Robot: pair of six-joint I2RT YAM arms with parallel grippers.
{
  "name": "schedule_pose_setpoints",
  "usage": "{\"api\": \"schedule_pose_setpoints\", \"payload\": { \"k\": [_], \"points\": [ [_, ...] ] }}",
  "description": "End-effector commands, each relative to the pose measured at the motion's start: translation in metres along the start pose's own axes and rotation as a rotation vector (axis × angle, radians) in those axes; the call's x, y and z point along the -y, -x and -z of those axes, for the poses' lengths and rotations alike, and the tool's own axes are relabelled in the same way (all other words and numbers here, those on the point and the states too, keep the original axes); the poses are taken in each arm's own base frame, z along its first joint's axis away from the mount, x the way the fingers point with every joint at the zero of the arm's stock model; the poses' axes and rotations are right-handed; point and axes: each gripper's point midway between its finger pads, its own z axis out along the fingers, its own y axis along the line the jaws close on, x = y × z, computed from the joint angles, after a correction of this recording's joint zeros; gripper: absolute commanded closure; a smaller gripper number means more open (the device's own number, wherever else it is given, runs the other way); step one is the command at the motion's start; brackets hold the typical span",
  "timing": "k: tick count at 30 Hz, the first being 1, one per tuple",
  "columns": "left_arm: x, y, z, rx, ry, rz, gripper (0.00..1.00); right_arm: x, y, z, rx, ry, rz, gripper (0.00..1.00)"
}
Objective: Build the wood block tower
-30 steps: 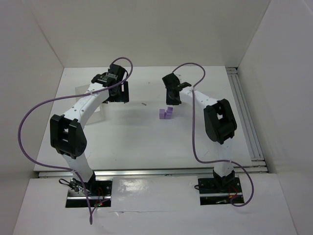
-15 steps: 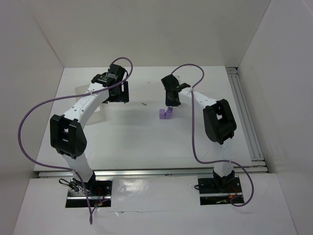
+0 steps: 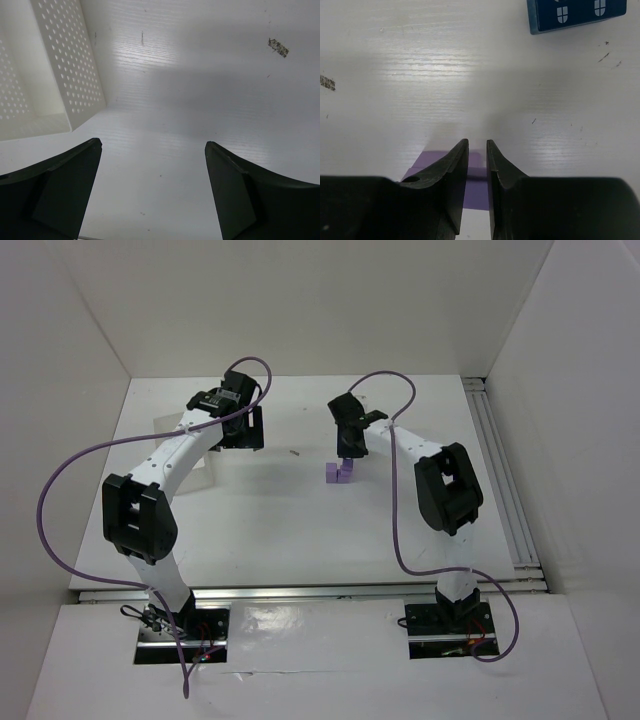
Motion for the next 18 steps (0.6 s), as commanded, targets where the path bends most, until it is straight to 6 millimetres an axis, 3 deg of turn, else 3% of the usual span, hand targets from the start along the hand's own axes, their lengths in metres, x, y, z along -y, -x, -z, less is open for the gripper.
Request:
{"api": "schedule_pose_setpoints", "payload": {
  "k": [1,18],
  "points": [
    [0.0024,0.0099,0.0082,0.039,-0.011,0.023,0.03,-0.0105,0.0189,0.0245,0.061,0.034,0.004,0.72],
    [0.0029,0.0083,0.005,0.031,-0.008,0.021,0.03,-0.0062,0.0174,0.0314,0.067,0.007,0.013,0.72]
  ]
}}
